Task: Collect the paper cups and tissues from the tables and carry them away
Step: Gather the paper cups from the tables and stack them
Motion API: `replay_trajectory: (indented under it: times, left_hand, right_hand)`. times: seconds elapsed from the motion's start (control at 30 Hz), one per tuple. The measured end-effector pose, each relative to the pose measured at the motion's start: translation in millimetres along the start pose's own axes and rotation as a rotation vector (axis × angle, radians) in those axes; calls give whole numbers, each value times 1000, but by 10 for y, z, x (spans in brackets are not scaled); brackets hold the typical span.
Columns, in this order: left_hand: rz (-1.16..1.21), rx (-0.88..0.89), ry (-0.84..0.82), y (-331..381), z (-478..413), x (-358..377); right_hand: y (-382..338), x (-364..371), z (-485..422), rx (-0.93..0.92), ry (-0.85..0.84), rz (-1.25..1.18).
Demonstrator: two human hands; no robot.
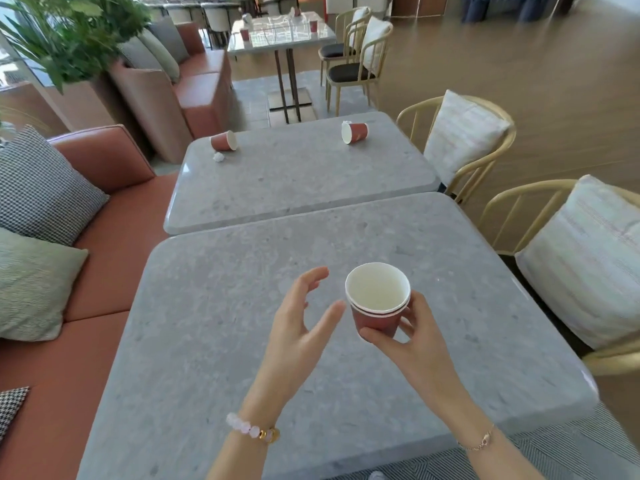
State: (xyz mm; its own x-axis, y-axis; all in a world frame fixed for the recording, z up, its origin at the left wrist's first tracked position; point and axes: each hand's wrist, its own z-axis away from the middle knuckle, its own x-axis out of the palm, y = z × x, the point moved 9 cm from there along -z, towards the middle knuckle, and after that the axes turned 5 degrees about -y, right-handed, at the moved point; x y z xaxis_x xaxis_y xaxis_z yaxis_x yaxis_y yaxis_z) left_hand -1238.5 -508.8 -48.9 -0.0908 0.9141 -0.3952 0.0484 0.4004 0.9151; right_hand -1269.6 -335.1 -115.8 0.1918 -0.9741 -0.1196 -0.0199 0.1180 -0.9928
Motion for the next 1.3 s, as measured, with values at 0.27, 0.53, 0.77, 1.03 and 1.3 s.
replay_trajectory:
  times: [0.27,0.53,0.77,1.03,1.3]
  left_hand:
    - [-816,378,138,654,-115,266]
    - [-852,535,87,980,-199,710]
    - [-802,680,-86,1230,-176,1062]
    - [-712,870,-235,1449,40,1358]
    - [-547,1066,-352,1778,472,1748]
  right_hand:
    - [-200,-644,88,-62,122,2]
    - [-401,-1192,350,-90,290,35]
    - [-521,-1474,874,-57,559,51]
    - [-647,-1542,1658,-50,814,88]
    - [-679,-1686,2453,-23,1074,98]
